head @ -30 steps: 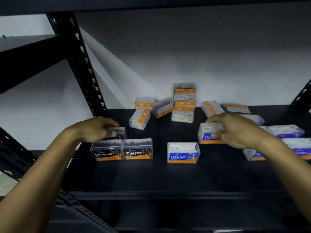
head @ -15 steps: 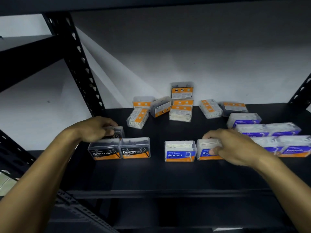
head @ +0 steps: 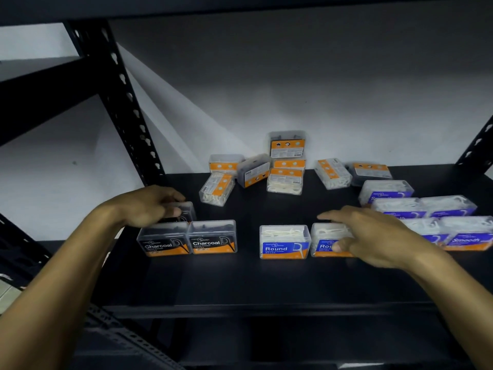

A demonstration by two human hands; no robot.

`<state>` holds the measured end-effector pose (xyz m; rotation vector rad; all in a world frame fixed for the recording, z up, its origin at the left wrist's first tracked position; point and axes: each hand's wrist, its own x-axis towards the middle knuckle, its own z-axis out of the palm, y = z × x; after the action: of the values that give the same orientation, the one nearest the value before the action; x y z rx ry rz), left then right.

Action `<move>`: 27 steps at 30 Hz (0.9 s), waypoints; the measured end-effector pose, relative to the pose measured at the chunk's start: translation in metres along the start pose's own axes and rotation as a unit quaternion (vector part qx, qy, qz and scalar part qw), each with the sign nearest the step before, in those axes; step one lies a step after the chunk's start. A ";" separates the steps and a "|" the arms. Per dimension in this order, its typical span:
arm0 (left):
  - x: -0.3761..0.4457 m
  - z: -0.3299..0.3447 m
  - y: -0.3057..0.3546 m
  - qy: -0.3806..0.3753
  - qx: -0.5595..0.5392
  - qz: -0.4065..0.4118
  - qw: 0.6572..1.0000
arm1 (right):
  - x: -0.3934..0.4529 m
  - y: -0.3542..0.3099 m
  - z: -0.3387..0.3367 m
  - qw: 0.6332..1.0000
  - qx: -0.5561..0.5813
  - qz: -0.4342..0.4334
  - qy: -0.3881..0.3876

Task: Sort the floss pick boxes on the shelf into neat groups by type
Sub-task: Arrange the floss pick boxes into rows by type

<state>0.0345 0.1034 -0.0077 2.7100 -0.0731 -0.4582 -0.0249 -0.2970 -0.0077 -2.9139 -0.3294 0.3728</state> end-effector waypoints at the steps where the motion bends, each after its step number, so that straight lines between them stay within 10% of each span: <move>1: 0.000 -0.002 0.001 0.005 0.005 0.000 1.000 | 0.001 0.001 -0.001 1.000 -0.002 -0.002 0.001; 12: 0.042 -0.007 0.039 0.161 0.049 -0.022 0.986 | 0.034 -0.009 -0.025 0.991 0.096 -0.066 0.060; 27: 0.105 0.020 0.094 0.041 0.151 -0.135 0.978 | 0.116 -0.062 -0.036 0.987 0.038 -0.144 0.053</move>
<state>0.1279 -0.0032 -0.0209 3.0516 0.2736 -0.4405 0.0819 -0.2153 0.0136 -2.7431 -0.6915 0.1791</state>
